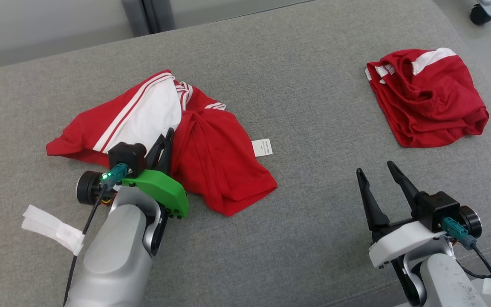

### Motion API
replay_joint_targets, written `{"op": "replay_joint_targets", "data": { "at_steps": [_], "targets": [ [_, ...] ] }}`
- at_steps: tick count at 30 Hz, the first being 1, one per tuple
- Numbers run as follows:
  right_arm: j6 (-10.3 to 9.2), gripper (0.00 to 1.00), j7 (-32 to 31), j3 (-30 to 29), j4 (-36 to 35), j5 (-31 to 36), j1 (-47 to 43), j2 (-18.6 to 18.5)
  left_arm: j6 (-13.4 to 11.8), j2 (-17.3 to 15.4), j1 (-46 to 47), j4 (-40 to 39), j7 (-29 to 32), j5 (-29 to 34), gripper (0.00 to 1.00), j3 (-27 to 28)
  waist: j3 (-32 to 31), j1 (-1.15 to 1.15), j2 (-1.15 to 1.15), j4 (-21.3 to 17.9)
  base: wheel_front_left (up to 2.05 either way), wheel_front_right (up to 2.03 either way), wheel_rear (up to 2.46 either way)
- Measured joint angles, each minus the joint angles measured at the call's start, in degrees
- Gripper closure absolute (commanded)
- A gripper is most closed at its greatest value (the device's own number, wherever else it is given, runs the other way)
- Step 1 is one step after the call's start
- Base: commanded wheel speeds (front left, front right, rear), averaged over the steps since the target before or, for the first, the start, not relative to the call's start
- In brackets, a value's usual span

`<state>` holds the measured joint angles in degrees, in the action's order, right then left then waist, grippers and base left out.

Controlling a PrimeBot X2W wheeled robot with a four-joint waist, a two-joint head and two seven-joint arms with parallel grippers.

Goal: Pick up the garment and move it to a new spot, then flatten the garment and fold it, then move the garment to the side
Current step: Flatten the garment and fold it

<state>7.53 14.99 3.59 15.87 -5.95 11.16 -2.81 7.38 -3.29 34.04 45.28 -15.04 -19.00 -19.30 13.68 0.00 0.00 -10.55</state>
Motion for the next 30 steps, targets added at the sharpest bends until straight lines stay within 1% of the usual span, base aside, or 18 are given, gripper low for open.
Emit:
{"op": "replay_joint_targets", "data": {
  "at_steps": [6, 13, 16, 19, 23, 27, 30],
  "targets": [
    [0.00, 0.00, 0.0, -0.3, 0.3, 0.0, 0.0, 0.0, 0.0, 0.1, 0.1, -3.4, 0.0, -0.1, 1.00, -0.4, -0.4, 0.00, 0.00, 0.1, 0.00, 0.00, 0.00],
    [0.00, 0.00, 0.0, -0.9, 0.7, 0.4, -0.1, 0.0, 0.0, 0.2, 1.1, -11.9, 0.0, -1.3, 1.00, 0.3, -2.0, 0.00, 0.00, 1.4, 0.00, 0.00, 0.00],
    [0.00, 0.00, 0.0, -0.6, 0.9, 0.3, -0.5, 0.0, 0.0, -0.2, 2.0, -14.9, 0.0, -1.4, 1.00, 0.4, -3.0, 0.00, 0.00, 2.2, 0.00, 0.00, 0.00],
    [0.00, 0.00, 0.0, -0.4, 1.2, 0.0, -1.1, 0.0, 0.0, -2.0, 3.5, -17.3, 0.0, -1.1, 1.00, 1.1, -4.3, 0.00, 0.00, 3.0, 0.00, 0.00, 0.00],
    [0.00, 0.00, 0.0, -0.4, 1.5, -0.1, -1.7, 0.0, -0.1, -5.0, 4.7, -18.1, 0.0, -1.6, 1.00, 4.3, -6.0, 0.00, 0.00, 4.0, 0.00, 0.00, 0.00],
    [0.00, 0.00, 0.0, -0.2, 1.9, -0.5, -2.5, 0.0, -1.6, -10.0, 4.9, -16.2, 0.4, -2.0, 1.00, 7.8, -7.6, 0.00, 0.00, 4.7, 0.00, 0.00, 0.00],
    [0.00, 0.00, 0.0, -0.4, 1.9, -0.6, -2.9, 0.0, -3.1, -13.0, 4.5, -14.1, 2.5, -3.1, 1.00, 10.4, -8.6, 0.00, 0.00, 5.2, 0.00, 0.00, 0.00]
  ]
}}
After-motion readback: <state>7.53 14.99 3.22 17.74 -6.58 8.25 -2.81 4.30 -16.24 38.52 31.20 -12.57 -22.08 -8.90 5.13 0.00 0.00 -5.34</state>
